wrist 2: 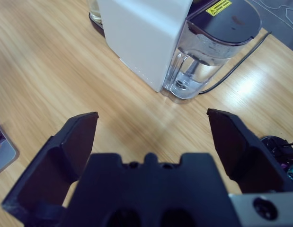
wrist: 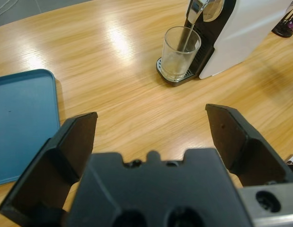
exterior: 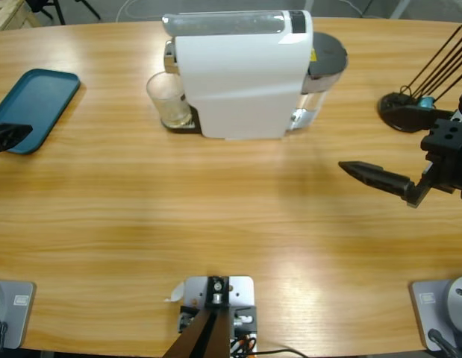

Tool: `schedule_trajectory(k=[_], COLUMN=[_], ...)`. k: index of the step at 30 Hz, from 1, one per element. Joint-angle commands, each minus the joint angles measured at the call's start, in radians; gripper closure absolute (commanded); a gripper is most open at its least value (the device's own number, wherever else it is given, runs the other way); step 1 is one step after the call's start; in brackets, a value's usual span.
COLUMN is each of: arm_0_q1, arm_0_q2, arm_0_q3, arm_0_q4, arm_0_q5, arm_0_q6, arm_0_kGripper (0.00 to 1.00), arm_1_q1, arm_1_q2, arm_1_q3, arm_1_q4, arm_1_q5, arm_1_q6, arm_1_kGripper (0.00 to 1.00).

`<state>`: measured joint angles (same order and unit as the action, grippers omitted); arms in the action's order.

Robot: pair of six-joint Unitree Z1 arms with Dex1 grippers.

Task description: Pour coffee

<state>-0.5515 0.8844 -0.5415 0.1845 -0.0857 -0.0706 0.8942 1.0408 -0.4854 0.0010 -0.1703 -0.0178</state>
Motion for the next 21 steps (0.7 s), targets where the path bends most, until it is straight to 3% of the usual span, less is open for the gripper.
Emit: schedule_trajectory(k=[1,21], arm_0_q1=[0.004,0.004], arm_0_q2=[0.033,0.031], arm_0_q3=[0.029,0.026], arm_0_q4=[-0.009,-0.007], arm_0_q5=[-0.020,-0.014], arm_0_q6=[0.011,0.011], arm_0_kGripper=[0.013,0.000], arm_1_q1=[0.008,0.008], arm_1_q2=[-0.015,0.007], arm_1_q3=[0.040,0.039], arm_1_q4=[-0.007,-0.010], arm_1_q5=[-0.021,-0.037], arm_1_q6=[0.016,0.022], arm_1_kGripper=[0.000,0.000])
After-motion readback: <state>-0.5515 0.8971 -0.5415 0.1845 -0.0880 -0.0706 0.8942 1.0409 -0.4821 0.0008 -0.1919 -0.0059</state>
